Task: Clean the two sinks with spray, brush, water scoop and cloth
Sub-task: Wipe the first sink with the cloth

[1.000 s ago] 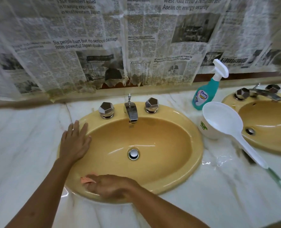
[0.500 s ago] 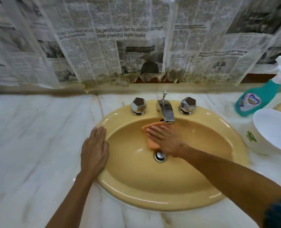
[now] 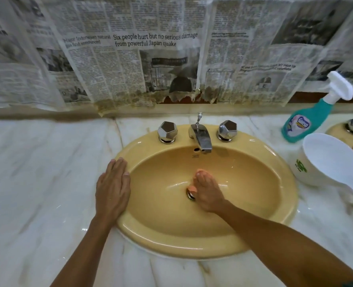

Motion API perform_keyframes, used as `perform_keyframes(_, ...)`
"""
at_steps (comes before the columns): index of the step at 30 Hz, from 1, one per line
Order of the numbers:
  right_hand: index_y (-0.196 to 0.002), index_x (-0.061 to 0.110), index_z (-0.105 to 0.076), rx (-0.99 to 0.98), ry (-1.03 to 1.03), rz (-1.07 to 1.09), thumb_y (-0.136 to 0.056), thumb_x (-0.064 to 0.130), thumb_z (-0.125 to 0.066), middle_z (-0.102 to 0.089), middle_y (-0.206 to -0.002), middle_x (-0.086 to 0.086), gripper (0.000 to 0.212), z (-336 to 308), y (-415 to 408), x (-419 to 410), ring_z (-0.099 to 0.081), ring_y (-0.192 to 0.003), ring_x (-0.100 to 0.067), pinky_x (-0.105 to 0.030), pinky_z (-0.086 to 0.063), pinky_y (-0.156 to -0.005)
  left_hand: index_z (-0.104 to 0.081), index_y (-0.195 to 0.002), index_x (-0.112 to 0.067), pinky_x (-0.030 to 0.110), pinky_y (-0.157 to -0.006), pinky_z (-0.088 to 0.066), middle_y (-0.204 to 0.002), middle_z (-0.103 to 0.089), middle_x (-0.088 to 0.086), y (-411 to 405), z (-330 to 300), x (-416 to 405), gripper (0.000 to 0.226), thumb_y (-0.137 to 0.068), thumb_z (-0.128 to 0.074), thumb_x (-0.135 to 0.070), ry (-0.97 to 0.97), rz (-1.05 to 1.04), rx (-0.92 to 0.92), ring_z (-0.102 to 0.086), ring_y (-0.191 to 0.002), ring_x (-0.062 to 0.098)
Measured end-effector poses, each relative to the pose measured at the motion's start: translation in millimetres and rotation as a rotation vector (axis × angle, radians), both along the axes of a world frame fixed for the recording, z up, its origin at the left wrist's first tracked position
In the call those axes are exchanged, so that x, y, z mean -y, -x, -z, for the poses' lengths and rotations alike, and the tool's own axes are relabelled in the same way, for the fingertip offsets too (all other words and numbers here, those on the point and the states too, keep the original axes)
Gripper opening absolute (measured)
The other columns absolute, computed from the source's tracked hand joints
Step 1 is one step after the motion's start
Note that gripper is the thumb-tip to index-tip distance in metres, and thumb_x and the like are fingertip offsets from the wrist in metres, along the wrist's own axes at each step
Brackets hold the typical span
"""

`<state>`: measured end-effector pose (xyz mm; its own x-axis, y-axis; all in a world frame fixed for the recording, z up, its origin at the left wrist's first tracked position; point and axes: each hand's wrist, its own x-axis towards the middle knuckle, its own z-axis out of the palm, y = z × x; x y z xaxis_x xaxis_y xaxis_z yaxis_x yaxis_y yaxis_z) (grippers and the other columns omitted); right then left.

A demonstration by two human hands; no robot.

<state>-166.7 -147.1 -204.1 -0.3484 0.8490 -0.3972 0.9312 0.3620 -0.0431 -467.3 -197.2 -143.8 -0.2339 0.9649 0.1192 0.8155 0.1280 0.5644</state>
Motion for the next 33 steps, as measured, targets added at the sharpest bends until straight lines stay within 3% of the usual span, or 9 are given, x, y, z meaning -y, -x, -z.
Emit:
perform_keyframes(3, -0.138, 0.017, -0.042, -0.315, 0.266, -0.015, -0.103, 0.050, -0.028, -0.033, -0.151, -0.007, 0.051, -24.0, 69.9, 23.9, -0.019, -0.145, -0.028, -0.046, -0.018, -0.117, -0.048, -0.144, -0.012, 0.052, -0.116, -0.025, -0.155, -0.040, 0.004, -0.5, 0.4, 1.3, 0.061, -0.097, -0.022, -0.041, 0.023, 0.020, -0.058, -0.026, -0.148, 0.022)
perform_keyframes(7, -0.136, 0.014, -0.050, -0.561, 0.648, 0.060, -0.103, 0.044, -0.037, -0.049, -0.142, -0.010, 0.047, -59.5, 101.5, 66.6, -0.044, -0.131, -0.025, -0.033, -0.031, -0.108, -0.047, -0.140, -0.013, 0.057, -0.116, -0.017, -0.154, -0.040, 0.009, -11.6, -2.7, 11.1, 0.058, -0.094, -0.022, -0.038, 0.080, 0.049, -0.210, -0.026, -0.148, 0.025)
perform_keyframes(11, -0.087, 0.017, -0.065, -0.765, 0.815, 0.278, -0.094, 0.052, -0.045, -0.063, -0.085, 0.000, 0.042, -99.5, 36.4, 81.0, -0.052, -0.078, -0.015, -0.032, -0.039, -0.080, -0.051, -0.138, -0.012, 0.054, -0.115, -0.021, -0.150, -0.045, 0.014, -57.5, -11.5, 40.5, 0.058, -0.093, -0.024, -0.039, 0.113, 0.163, -0.207, -0.035, -0.143, 0.029)
perform_keyframes(15, -0.118, -0.004, -0.065, -1.363, 0.828, 0.746, -0.096, 0.037, -0.052, -0.067, -0.111, -0.022, 0.049, -117.9, -50.5, 99.5, -0.060, -0.099, -0.028, -0.041, -0.044, -0.090, -0.070, -0.113, -0.023, 0.037, -0.097, -0.046, -0.117, -0.071, 0.003, -144.2, -43.5, 69.7, 0.047, -0.099, -0.033, -0.048, 0.375, 0.300, 0.419, -0.064, -0.108, 0.020)
perform_keyframes(19, -0.135, -0.005, -0.053, -1.971, 0.833, 1.174, -0.100, 0.038, -0.044, -0.057, -0.130, -0.025, 0.056, -132.5, -119.7, 134.8, -0.047, -0.115, -0.033, -0.037, -0.042, -0.085, -0.076, -0.092, -0.016, 0.041, -0.093, -0.052, -0.098, -0.076, 0.008, -243.0, -77.9, 81.9, 0.048, -0.107, -0.034, -0.033, 0.541, 0.271, 1.138, -0.071, -0.099, 0.025)
perform_keyframes(22, -0.116, -0.017, -0.062, -2.179, 0.729, 1.332, -0.097, 0.036, -0.045, -0.057, -0.126, -0.035, 0.059, -135.1, -168.8, 165.4, -0.061, -0.109, -0.040, -0.045, -0.031, -0.112, -0.075, -0.093, -0.009, 0.036, -0.084, -0.051, -0.092, -0.076, 0.009, -303.9, -85.0, 97.5, 0.030, -0.102, -0.048, -0.019, 0.514, 0.342, 1.061, -0.067, -0.090, 0.021)
perform_keyframes(26, -0.115, -0.014, -0.057, -2.112, 0.548, 1.399, -0.077, 0.015, -0.074, -0.065, -0.105, -0.032, 0.051, -121.1, -235.6, 196.9, -0.067, -0.086, -0.040, -0.047, -0.047, -0.085, -0.071, -0.071, -0.015, 0.020, -0.063, -0.041, -0.067, -0.065, -0.009, -372.0, -84.4, 115.7, 0.030, -0.098, -0.058, -0.015, 0.380, 0.452, 0.783, -0.053, -0.066, 0.001)
perform_keyframes(29, -0.117, -0.011, -0.060, -1.823, 0.474, 1.393, -0.081, -0.001, -0.068, -0.067, -0.110, -0.030, 0.038, -111.2, -280.5, 212.5, -0.064, -0.107, -0.043, -0.051, -0.051, -0.096, -0.059, -0.066, -0.014, 0.026, -0.057, -0.033, -0.059, -0.048, -0.014, -415.8, -83.8, 126.1, 0.033, -0.099, -0.056, -0.016, 0.261, 0.375, 0.748, -0.041, -0.058, 0.002)
perform_keyframes(33, -0.119, 0.000, -0.062, -1.648, 0.540, 1.217, -0.081, -0.009, -0.066, -0.071, -0.109, -0.018, 0.040, -111.2, -321.2, 213.5, -0.068, -0.104, -0.034, -0.049, -0.054, -0.093, -0.062, -0.074, -0.008, 0.016, -0.051, -0.037, -0.059, -0.054, -0.014, -455.4, -82.0, 124.5, 0.030, -0.100, -0.054, -0.018, 0.196, 0.213, 0.860, -0.047, -0.056, 0.000)
